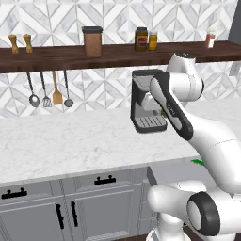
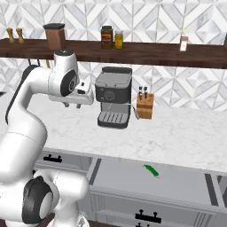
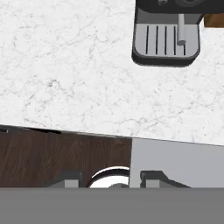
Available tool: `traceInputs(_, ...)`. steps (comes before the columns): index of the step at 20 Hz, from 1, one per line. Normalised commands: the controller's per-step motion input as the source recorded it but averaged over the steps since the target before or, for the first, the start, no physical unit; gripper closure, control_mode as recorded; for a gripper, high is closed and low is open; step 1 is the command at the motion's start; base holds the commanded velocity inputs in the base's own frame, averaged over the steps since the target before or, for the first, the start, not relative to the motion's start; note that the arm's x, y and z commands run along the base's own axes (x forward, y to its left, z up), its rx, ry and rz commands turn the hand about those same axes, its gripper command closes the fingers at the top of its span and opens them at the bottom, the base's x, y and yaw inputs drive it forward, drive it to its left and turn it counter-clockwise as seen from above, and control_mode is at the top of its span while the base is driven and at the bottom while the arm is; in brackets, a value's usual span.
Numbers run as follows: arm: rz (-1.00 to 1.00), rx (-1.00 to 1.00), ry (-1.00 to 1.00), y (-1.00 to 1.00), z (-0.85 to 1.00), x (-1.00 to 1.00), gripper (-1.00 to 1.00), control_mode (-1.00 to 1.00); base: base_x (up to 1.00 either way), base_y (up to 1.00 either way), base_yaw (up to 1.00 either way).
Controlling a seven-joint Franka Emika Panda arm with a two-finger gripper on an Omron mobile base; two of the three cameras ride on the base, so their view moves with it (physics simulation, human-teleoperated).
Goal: Pick up the knife from the drawer and place it on the cutting board. Then place the meat from the plate to the cutting board.
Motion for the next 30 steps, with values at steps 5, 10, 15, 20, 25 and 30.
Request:
traceInputs(5, 0.00, 0.00, -0.01, -0.11, -0.01, -0.28, -1.00, -1.00, 0.00, 0.00, 0.00)
traceInputs(10, 0.00, 0.00, 0.02, -0.22, -0.24, -0.57, -1.00, -1.00, 0.00, 0.00, 0.00)
traceInputs(15, -0.02, -0.01, 0.07, -0.08, -0.35, -0.74, -1.00, -1.00, 0.00, 0.00, 0.00)
traceInputs(20, -0.03, 0.00, 0.03, -0.04, -0.42, -0.71, -1.00, -1.00, 0.00, 0.00, 0.00)
traceInputs(25, 0.00, 0.00, 0.00, 0.00, 0.00, 0.00, -1.00, 1.00, -0.27, 0.00, -0.06)
traceInputs(30, 0.00, 0.00, 0.00, 0.00, 0.00, 0.00, -1.00, 1.00, -0.17, -0.03, -0.06)
